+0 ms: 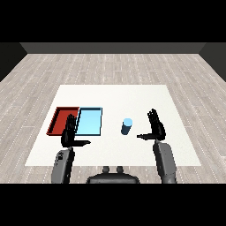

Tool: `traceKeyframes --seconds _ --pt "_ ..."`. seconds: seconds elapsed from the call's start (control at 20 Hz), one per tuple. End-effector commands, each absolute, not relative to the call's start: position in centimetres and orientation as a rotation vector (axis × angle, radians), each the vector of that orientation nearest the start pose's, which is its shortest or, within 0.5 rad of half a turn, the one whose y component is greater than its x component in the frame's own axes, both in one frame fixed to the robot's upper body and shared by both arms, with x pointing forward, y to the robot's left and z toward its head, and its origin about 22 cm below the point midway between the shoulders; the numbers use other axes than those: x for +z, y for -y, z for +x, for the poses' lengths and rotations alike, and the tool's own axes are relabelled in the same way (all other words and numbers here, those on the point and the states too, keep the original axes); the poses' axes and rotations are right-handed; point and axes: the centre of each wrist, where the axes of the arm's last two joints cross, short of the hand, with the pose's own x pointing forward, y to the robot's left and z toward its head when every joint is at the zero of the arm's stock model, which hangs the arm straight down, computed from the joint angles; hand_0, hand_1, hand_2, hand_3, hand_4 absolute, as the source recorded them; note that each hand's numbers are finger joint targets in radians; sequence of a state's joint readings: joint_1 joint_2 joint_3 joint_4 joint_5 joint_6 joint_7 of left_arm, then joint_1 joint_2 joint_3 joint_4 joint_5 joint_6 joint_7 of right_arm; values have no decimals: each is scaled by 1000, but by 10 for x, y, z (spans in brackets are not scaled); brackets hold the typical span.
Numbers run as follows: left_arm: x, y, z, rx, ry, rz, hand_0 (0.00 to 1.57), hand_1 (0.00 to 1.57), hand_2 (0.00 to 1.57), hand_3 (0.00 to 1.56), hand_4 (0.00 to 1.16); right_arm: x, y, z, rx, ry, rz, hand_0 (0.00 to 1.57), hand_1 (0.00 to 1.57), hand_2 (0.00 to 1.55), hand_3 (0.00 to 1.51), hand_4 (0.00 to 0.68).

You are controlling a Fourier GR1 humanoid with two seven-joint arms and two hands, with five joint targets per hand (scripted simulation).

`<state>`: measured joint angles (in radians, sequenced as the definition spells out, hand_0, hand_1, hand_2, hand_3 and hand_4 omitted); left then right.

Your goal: Pick the blue can and put it in the blue box

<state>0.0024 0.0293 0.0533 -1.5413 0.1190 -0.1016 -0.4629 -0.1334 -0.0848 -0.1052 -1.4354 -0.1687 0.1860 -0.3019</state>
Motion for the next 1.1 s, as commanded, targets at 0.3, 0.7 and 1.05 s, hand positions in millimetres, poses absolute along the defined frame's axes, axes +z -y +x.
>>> traceKeyframes --seconds 0.3,0.7,1.05 --pt "-23 -272 250 98 2024 -100 0 0 0 0 0 -7 252 284 -31 1806 234 0 0 0 0 0" --pt "-9 -259 238 95 2014 -81 0 0 0 0 0 -15 262 291 -76 1723 238 0 0 0 0 0" --pt "0 -265 243 95 2019 -114 0 0 0 0 0 -56 232 289 -116 1671 225 0 0 0 0 0"
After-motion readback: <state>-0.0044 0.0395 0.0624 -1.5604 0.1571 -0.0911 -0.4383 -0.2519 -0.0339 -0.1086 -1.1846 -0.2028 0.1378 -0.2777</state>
